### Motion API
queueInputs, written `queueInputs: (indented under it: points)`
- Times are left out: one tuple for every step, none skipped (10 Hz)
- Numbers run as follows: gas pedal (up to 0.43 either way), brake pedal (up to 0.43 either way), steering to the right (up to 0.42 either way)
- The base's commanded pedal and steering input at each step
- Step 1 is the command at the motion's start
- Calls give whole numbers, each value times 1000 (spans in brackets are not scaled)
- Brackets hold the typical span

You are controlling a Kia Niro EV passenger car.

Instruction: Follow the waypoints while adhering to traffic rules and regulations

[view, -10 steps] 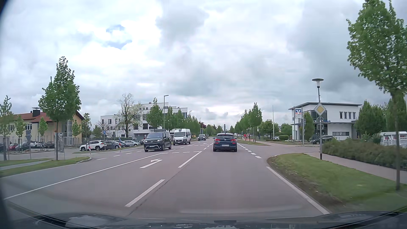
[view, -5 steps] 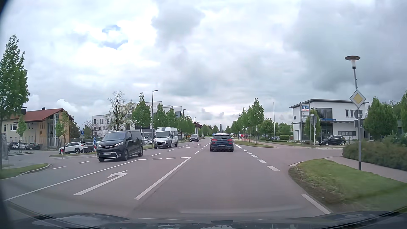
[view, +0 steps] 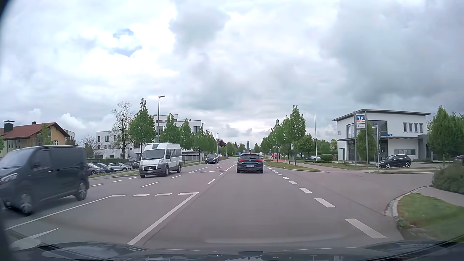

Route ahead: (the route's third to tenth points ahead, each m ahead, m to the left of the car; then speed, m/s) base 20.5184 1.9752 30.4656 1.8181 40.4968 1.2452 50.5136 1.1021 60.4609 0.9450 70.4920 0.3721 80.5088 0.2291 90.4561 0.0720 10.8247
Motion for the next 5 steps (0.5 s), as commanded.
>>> queueInputs:
  points:
    - [150,6,5]
    - [150,12,2]
    - [150,12,-1]
    - [150,12,-3]
    - [150,6,-3]
